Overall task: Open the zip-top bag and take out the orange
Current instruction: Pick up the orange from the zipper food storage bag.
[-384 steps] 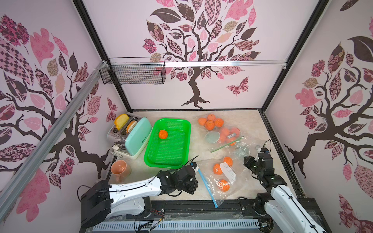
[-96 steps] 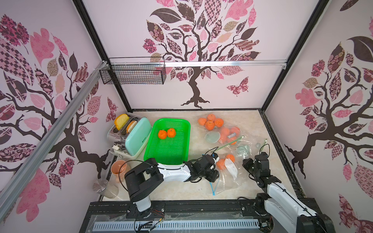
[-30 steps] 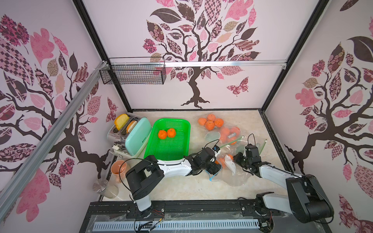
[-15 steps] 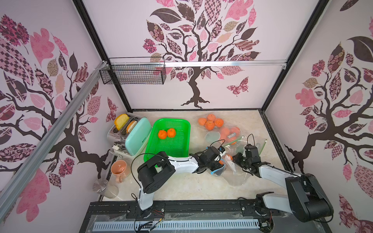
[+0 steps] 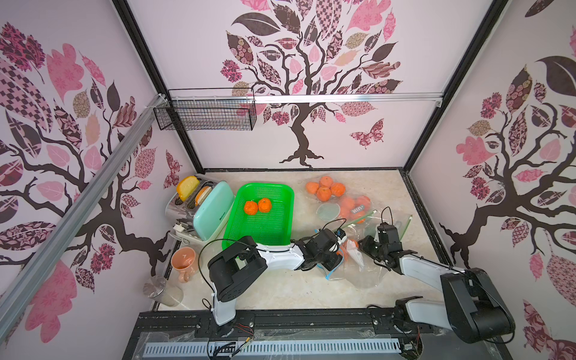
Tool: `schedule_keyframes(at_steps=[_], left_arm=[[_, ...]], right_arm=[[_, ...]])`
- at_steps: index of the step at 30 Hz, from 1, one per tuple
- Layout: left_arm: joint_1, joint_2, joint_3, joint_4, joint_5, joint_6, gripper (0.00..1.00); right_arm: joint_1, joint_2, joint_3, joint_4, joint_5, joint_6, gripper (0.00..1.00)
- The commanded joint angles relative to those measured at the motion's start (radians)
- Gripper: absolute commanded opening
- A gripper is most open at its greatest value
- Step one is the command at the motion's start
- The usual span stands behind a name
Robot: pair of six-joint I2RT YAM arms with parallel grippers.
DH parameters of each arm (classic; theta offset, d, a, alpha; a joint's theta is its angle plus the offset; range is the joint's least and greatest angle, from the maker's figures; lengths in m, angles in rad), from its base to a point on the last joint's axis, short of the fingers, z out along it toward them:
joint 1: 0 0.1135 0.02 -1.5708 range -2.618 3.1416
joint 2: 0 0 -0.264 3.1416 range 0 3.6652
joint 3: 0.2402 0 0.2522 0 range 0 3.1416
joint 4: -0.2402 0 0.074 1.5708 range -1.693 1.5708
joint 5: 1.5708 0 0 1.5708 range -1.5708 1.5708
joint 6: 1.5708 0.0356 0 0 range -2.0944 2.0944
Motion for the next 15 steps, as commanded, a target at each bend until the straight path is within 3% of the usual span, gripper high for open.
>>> schedule_keyframes(at_steps=[1,8,15], left_arm=[[-0.005,-0.045,-0.015,-0.004,-0.008,-0.013,0.56],[-0.005,-0.102,-0.036,-0.073,-0.029,-0.047,0.42],[-0.004,-0.292,-0.135,-0.262,0.020,-0.119,0.41]], right_arm=[[0.010,-0.014,-0.006,-0.023,0.008,-0.008,0.34],[0.010,-0.019,-0.003,-0.032,0.015,-0.011,0.35],[0.010,-0.030,0.001,-0.034,0.030,-0.011,0.34]])
